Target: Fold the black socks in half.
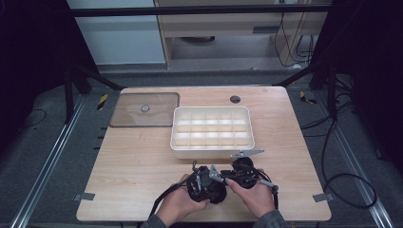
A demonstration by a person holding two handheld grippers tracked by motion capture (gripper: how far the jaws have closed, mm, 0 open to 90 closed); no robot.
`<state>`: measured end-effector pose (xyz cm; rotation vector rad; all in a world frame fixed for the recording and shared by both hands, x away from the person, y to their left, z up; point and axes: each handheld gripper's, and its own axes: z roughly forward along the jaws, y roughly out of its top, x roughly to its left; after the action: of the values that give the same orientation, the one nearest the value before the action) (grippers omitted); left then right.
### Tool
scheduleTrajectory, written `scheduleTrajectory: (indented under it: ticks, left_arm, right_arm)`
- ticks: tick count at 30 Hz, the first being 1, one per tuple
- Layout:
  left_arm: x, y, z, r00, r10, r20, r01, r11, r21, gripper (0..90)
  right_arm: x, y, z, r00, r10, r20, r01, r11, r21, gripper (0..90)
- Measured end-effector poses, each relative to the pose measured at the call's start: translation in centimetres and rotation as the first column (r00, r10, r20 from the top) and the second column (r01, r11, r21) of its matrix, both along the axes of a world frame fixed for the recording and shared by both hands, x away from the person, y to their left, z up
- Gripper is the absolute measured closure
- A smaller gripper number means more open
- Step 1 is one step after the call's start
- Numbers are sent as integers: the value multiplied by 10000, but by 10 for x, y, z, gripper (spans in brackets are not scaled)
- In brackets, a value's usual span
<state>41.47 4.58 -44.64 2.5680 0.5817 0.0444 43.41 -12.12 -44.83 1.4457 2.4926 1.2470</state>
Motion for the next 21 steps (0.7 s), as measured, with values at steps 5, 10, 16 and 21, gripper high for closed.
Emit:
scheduleTrajectory:
  ticks: [5,10,16,21]
  left_arm:
    - [0,1,-1,9999,-24,-97,23,9999,-124,807]
    - [0,0,-1,9998,-44,-172,41,9998,-201,806]
    - [0,0,-1,9999,3,-159,-6,9998,-199,803]
    - [0,1,-1,9999,102,-128,-104,9997,-215,802]
  right_arm:
    - [2,5,0,10000,37,15,-37,9998,-173,634]
    - [3,7,-1,10000,-3,-26,2,9993,-379,611]
    - [2,10,-2,10000,42,7,-41,9986,-529,631]
    - [1,11,-4,9999,150,7,-149,9980,-609,747]
